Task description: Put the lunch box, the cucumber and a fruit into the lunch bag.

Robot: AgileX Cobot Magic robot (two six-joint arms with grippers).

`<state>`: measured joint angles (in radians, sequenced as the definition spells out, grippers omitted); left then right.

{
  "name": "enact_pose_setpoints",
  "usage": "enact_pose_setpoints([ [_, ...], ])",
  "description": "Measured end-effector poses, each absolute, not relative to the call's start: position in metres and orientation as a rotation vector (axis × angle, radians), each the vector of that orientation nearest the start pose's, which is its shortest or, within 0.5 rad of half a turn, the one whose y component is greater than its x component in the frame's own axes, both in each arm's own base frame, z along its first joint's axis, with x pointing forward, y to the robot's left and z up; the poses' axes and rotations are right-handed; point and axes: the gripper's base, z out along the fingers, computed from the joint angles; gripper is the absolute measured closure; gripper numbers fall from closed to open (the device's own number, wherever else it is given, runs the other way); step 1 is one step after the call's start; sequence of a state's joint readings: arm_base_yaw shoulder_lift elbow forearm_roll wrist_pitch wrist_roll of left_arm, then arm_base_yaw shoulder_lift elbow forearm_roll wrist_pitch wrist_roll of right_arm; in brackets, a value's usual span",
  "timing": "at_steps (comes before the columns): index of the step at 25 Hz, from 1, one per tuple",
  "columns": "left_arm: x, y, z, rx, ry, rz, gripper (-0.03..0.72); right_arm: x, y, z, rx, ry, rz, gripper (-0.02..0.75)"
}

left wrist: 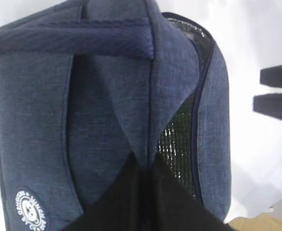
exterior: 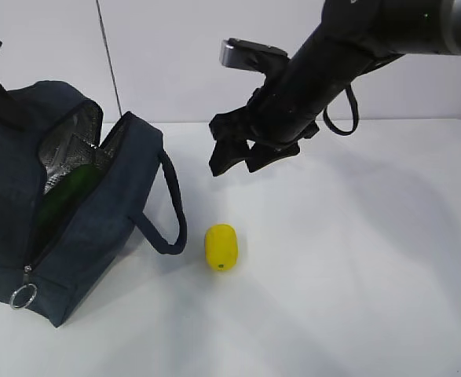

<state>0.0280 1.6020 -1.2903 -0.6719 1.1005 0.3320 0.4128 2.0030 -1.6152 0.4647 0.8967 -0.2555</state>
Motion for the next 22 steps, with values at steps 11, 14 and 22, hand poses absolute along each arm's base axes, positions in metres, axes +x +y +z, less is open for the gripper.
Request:
enact_pose_setpoints([
  [11,0.324,-0.041,0.298,0.088,2.680,-0.804,0.688,0.375,0.203,0.207,-0.527,2.757,0.548,0.265],
  [14,0.324,-0.041,0.298,0.088,2.680,-0.804,0.688,0.370,0.202,0.196,-0.469,2.782,0.588,0.265],
  [22,0.324,-0.041,0.298,0.089,2.681,-0.802,0.688,0.368,0.205,0.182,-0.386,2.809,0.655,0.265],
])
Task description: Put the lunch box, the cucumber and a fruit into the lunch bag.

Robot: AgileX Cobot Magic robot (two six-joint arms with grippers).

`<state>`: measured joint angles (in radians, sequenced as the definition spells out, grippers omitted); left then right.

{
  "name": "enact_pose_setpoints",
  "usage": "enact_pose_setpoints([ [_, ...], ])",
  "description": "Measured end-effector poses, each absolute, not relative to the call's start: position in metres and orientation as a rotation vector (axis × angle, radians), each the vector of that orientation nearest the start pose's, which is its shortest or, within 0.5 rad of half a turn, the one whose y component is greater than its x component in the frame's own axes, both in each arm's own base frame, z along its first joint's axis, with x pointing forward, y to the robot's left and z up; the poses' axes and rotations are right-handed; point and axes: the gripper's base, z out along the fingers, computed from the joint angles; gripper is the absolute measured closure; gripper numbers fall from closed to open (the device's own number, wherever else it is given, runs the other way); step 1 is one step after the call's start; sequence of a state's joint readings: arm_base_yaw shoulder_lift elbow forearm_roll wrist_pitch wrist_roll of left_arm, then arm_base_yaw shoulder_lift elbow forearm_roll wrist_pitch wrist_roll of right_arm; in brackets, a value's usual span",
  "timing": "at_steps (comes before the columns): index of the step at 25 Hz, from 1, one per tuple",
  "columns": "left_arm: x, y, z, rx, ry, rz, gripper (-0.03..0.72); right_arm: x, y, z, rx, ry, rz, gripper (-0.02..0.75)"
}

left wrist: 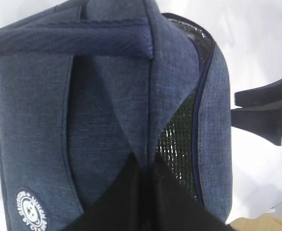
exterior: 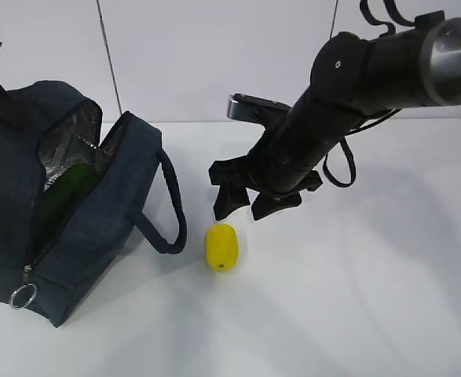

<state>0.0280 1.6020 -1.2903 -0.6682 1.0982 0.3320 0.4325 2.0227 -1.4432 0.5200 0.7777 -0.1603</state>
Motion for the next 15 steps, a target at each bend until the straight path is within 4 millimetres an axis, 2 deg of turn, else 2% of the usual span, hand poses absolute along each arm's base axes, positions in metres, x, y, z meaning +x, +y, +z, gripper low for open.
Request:
enact_pose_setpoints([
  [8,0.324,-0.041,0.298,0.090,2.682,-0.800,0.688,0.371,0.209,0.156,-0.375,2.858,0.694,0.265],
  [15,0.324,-0.041,0.298,0.090,2.682,-0.800,0.688,0.373,0.215,0.154,-0.411,2.806,0.767,0.256],
])
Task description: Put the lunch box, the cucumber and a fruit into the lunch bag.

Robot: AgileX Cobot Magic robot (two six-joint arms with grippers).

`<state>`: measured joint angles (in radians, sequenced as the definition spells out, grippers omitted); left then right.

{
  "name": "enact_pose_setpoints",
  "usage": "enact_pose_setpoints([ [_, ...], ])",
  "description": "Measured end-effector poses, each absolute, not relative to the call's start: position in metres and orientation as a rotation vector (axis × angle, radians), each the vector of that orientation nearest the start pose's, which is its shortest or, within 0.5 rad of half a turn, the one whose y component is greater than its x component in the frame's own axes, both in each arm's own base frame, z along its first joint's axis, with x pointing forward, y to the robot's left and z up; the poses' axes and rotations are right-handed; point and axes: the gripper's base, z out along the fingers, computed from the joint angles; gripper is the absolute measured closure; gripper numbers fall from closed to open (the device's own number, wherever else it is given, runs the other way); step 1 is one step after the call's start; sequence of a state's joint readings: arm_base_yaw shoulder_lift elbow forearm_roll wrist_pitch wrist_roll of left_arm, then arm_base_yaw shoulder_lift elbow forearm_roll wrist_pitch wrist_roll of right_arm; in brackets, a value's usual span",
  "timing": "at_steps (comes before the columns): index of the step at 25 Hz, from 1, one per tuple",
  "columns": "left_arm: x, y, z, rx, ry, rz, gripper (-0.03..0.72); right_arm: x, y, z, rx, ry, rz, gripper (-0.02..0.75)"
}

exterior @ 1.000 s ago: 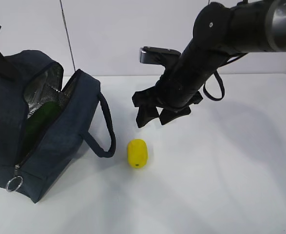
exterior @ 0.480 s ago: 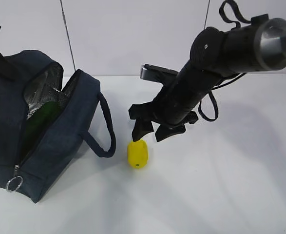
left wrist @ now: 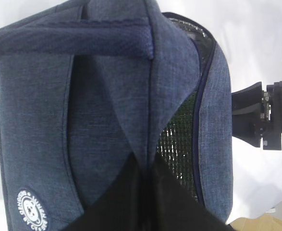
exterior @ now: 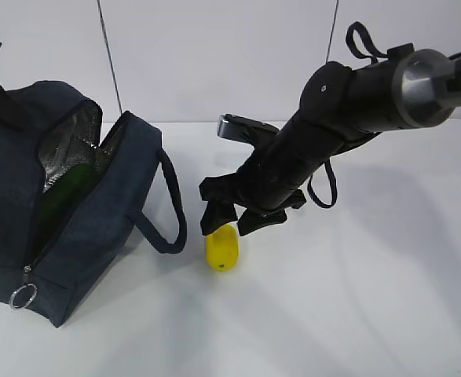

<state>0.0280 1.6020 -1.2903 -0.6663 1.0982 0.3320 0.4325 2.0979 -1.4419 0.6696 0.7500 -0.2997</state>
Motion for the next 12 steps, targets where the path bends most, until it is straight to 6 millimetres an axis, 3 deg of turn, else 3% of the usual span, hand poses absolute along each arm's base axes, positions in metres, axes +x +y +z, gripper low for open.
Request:
enact_pose_setpoints([
  [12,0.3242,-0.0411,0.2983,0.090,2.682,-0.800,0.688,0.3763,0.2149,0.1468,-0.449,2.778,0.745,0.164],
])
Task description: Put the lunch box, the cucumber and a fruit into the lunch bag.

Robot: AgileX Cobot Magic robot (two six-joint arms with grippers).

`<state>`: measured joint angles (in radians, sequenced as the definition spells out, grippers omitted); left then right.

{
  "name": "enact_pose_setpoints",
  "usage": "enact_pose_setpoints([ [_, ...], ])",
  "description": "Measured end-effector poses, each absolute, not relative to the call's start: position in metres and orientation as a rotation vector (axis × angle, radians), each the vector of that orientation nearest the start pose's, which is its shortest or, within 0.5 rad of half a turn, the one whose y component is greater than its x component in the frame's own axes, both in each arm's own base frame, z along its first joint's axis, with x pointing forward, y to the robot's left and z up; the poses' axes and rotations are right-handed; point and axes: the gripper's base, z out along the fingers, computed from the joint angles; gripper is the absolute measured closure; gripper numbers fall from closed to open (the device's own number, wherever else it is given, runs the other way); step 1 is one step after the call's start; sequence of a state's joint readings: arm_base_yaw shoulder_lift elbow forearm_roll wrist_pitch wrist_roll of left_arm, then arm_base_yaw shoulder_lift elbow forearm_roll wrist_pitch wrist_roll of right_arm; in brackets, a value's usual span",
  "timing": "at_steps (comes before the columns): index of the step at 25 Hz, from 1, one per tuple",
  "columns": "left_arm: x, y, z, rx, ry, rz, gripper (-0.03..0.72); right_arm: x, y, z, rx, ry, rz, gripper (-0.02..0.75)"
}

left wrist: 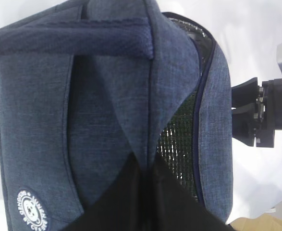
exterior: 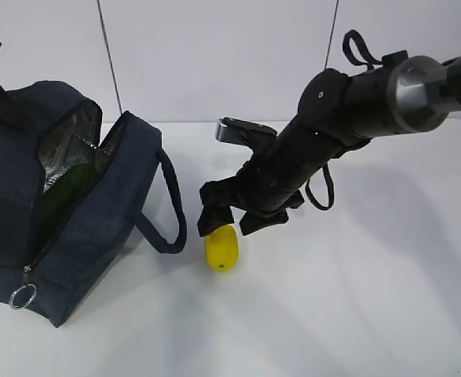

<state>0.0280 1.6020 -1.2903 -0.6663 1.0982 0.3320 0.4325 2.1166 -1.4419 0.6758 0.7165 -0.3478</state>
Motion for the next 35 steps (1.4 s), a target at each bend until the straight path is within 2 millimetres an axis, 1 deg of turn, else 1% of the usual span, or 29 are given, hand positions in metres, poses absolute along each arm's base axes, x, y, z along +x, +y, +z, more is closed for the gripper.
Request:
enact_pose_setpoints([
  [9,0.324,-0.041,0.298,0.090,2.682,-0.800,0.688,0.380,0.215,0.147,-0.427,2.747,0.727,0.161],
  [19,0.324,-0.041,0.298,0.090,2.682,-0.800,0.688,0.381,0.218,0.126,-0.357,2.800,0.775,0.161],
  [24,0.324,-0.041,0.298,0.090,2.682,-0.800,0.688,0.381,0.218,0.124,-0.349,2.804,0.781,0.164],
  [27,0.324,-0.041,0.298,0.090,2.682,-0.800,0.688,0.381,0.218,0.124,-0.347,2.804,0.782,0.196],
  [32,0.324,-0.041,0.298,0.090,2.682,-0.800,0.688,0.380,0.218,0.124,-0.348,2.806,0.783,0.330],
  [35,0.324,-0.041,0.298,0.090,2.682,-0.800,0.688,0.381,0.218,0.124,-0.344,2.805,0.787,0.366],
])
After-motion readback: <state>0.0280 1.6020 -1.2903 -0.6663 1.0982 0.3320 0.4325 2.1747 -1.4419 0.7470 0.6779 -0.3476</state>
